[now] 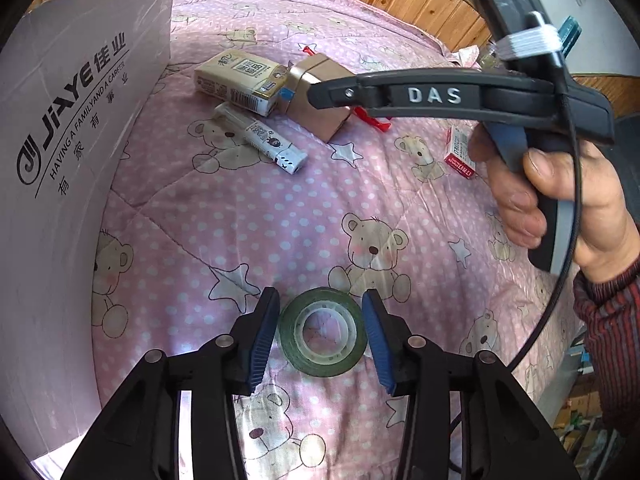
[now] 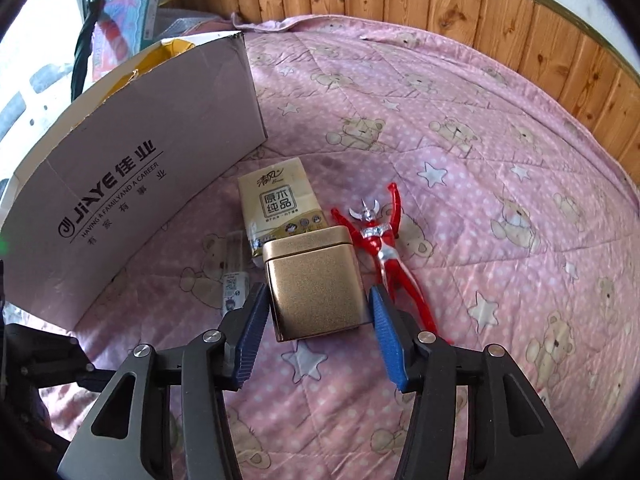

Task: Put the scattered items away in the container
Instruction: 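Grasp the gold tin with the right tool while the left tool grasps the green tape roll, then lift the tin and tape roll and carry both toward the white box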

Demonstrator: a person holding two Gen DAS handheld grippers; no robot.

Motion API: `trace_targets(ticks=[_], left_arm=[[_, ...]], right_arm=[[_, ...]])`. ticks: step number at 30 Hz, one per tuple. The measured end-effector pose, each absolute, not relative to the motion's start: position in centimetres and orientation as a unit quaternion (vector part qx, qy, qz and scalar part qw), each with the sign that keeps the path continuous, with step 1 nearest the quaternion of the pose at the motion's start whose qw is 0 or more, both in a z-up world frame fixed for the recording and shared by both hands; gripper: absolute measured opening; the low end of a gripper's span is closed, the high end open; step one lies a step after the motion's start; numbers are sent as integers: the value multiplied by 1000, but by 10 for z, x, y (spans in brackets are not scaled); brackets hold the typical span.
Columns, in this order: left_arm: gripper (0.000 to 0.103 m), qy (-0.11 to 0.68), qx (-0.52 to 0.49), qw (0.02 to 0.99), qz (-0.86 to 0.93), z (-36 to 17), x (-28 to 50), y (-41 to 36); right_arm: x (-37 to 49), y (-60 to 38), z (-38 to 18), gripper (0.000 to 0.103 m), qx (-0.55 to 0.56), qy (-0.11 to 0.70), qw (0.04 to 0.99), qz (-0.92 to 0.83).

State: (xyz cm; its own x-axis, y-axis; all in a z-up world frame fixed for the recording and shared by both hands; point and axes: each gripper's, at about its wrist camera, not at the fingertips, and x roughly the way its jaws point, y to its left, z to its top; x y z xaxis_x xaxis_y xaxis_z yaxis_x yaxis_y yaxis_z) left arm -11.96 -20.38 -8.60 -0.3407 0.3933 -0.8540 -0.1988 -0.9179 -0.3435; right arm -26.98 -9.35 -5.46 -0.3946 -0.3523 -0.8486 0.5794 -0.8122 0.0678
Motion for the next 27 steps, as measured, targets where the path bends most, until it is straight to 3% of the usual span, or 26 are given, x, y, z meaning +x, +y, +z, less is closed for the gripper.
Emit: trace_targets(ticks=[3, 8, 11, 12, 27], left_arm=[[46, -89, -547, 189, 811, -85, -116, -203], [58, -33, -535, 197, 821, -86, -107, -184], [57, -16, -531, 196, 824, -86, -104, -179], [49, -10, -530, 192, 826, -86, -104, -180], [49, -24, -511, 187, 839, -57, -92, -181]], right_arm=[[-250, -81, -45, 53, 474, 84, 267, -834], [-224, -59, -47, 53, 484, 26, 242, -841], [-212, -52, -57, 52, 490, 0, 230, -841], [-208, -50, -56, 52, 487, -6, 225, -844], [-156, -18, -38, 51, 475, -92, 188, -855]])
